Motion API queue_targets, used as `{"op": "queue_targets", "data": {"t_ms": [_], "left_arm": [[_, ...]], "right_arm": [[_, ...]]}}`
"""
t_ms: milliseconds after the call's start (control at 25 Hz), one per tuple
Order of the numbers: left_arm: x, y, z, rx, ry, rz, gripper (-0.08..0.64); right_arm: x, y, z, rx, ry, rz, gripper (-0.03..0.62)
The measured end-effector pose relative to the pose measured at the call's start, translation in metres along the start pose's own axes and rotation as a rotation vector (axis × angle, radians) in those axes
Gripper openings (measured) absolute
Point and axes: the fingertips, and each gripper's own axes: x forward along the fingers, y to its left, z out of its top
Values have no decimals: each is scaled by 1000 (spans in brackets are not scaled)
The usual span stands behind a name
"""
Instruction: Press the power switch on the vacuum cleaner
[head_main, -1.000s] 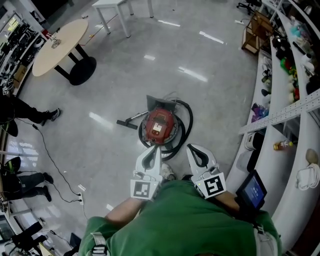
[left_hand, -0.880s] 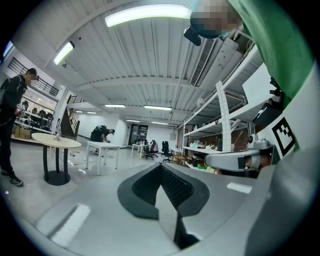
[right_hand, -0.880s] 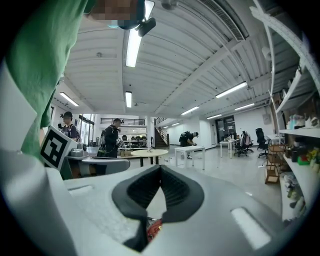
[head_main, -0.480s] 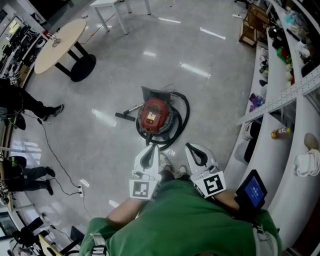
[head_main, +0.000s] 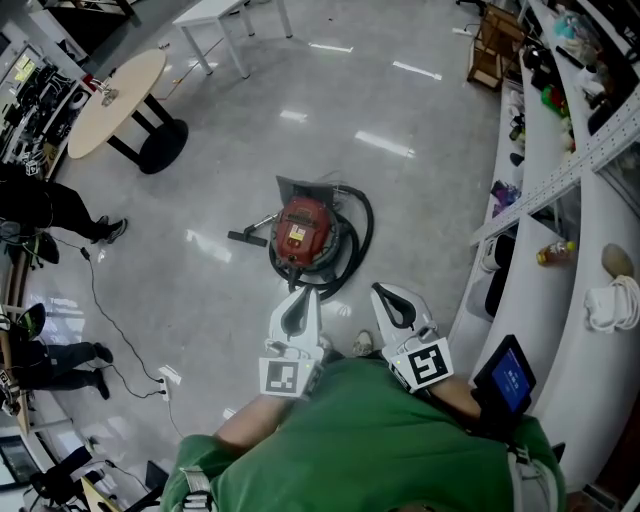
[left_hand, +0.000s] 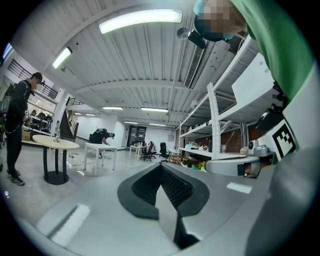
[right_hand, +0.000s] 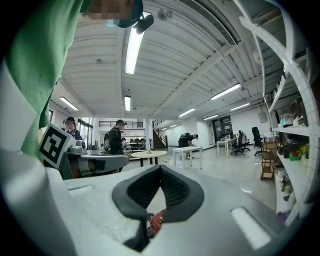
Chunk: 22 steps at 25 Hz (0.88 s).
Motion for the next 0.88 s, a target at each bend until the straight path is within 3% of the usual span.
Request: {"op": "queue_targets", "data": {"t_ms": [880], "left_arm": [[-18,22,4,-12,-7,-27,8]], "right_arm": [[13,29,2,-26,25,-13,2]]}}
